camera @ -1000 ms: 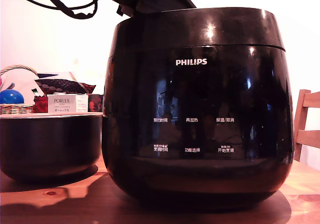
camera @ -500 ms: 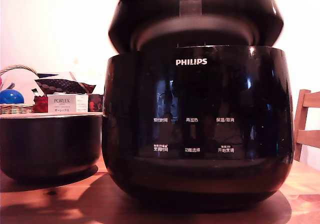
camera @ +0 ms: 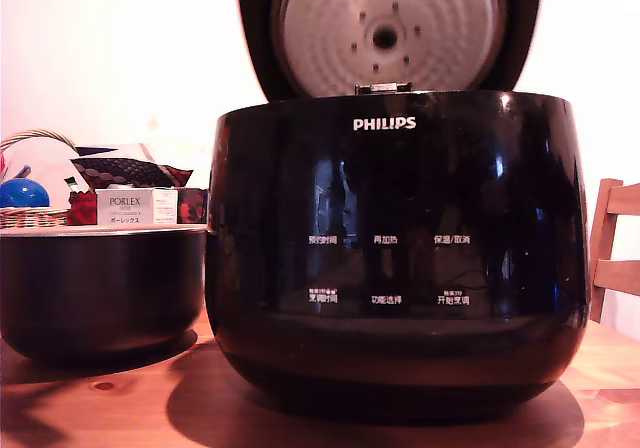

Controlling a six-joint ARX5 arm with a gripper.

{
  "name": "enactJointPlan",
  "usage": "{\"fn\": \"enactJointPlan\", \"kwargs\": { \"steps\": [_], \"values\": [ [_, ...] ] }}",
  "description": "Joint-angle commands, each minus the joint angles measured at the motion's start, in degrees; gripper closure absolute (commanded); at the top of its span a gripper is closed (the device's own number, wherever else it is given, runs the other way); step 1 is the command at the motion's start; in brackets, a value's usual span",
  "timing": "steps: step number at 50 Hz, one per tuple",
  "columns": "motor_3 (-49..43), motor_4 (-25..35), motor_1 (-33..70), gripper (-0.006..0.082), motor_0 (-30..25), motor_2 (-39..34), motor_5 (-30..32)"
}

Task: Open the rice cooker by pressing the large metal button on the top of its lid with medium force

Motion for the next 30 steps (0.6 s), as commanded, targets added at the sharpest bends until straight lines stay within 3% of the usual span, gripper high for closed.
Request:
{"fn": "enactJointPlan", "kwargs": {
  "steps": [1,16,30],
  "values": [
    [-0.63,-0.57,-1.03,0.0788,1.99,-1.33,-0.07],
    [-5.75,-0.63,-4.70,0.0788,10.19,-1.33,-0.09],
    [-6.08,-0.63,-5.31,0.0788,11.63,-1.33,-0.07]
  ]
}}
